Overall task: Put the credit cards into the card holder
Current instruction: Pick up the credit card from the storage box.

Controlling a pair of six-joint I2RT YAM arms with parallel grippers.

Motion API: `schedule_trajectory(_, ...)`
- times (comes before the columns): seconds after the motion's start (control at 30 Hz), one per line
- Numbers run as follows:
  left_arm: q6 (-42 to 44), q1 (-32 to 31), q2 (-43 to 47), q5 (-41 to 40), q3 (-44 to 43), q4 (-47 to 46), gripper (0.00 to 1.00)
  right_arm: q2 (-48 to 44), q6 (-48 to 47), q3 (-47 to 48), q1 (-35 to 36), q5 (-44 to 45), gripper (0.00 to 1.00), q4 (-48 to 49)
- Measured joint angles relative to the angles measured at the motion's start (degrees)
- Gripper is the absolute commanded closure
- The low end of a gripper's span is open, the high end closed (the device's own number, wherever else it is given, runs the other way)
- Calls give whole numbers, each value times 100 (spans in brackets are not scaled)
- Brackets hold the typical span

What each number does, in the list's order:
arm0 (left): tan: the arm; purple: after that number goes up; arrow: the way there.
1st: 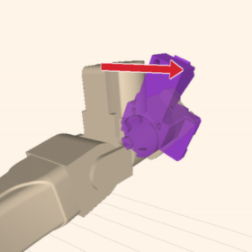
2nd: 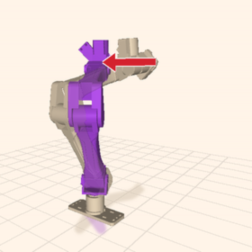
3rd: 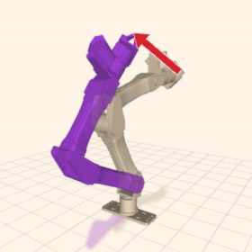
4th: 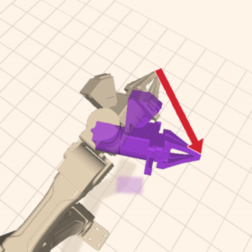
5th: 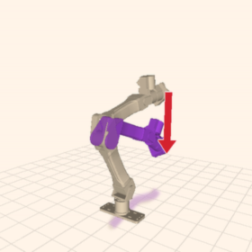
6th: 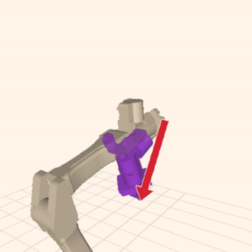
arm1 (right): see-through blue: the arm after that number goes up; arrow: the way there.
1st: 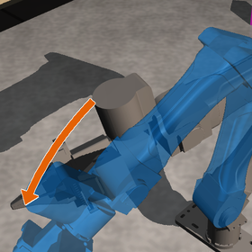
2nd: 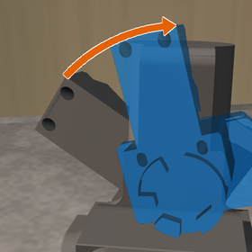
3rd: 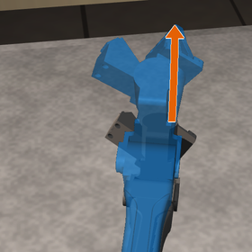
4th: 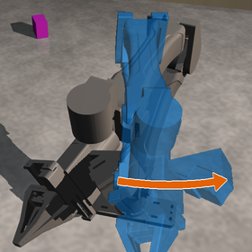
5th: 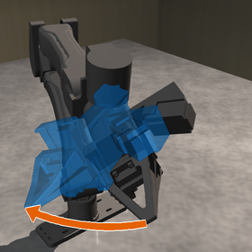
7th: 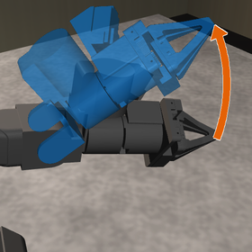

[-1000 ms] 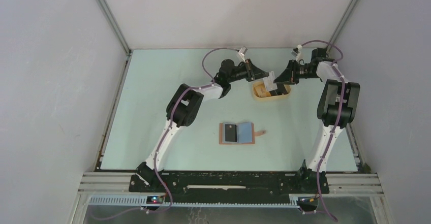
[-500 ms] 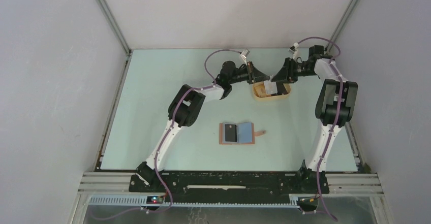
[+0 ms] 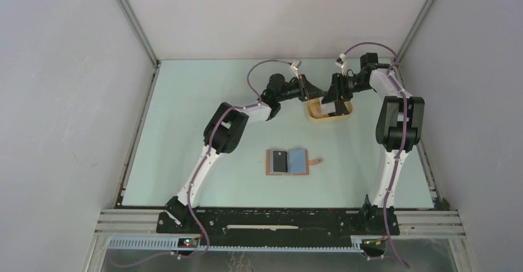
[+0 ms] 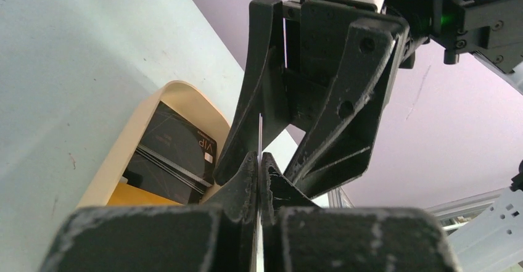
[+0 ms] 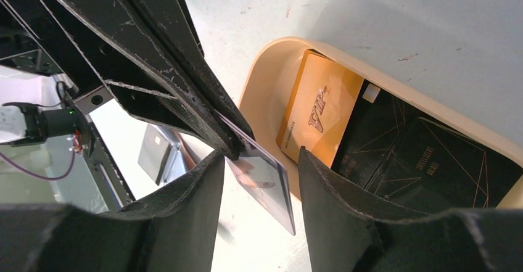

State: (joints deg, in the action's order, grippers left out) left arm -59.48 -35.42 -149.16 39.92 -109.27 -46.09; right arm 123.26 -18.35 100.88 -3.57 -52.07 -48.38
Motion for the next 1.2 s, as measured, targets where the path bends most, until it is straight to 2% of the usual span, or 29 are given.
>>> schedule_trajectory(0.1, 0, 11, 0, -50, 0, 39, 100, -2, -70, 0, 101, 186, 49, 15)
schedule_trajectory(0.3, 11, 37, 0, -85, 0, 122, 100, -2, -70, 0, 146, 352, 51, 109)
schedule_trajectory(0.47, 59, 57, 0, -125, 2, 131, 100, -4, -87, 0, 103, 332, 78, 105)
schedule_trajectory(0.6, 109, 70, -4, -116, 2, 120, 99, -4, -79, 0, 70, 184, 88, 94)
schedule_trajectory(0.73, 149, 72, -4, -116, 2, 116, 86, -4, -83, 0, 57, 118, 94, 83)
schedule_trajectory(0.93, 153, 74, -4, -203, 2, 173, 69, -4, -83, 0, 15, 35, 97, 61)
schedule_trajectory(1.1, 190, 81, -4, -365, 39, 273, 59, -4, -83, 0, -17, 131, 97, 17)
schedule_trajectory(1.2, 269, 90, 15, -426, 173, 271, 56, -2, -85, 0, -61, 337, 95, 13)
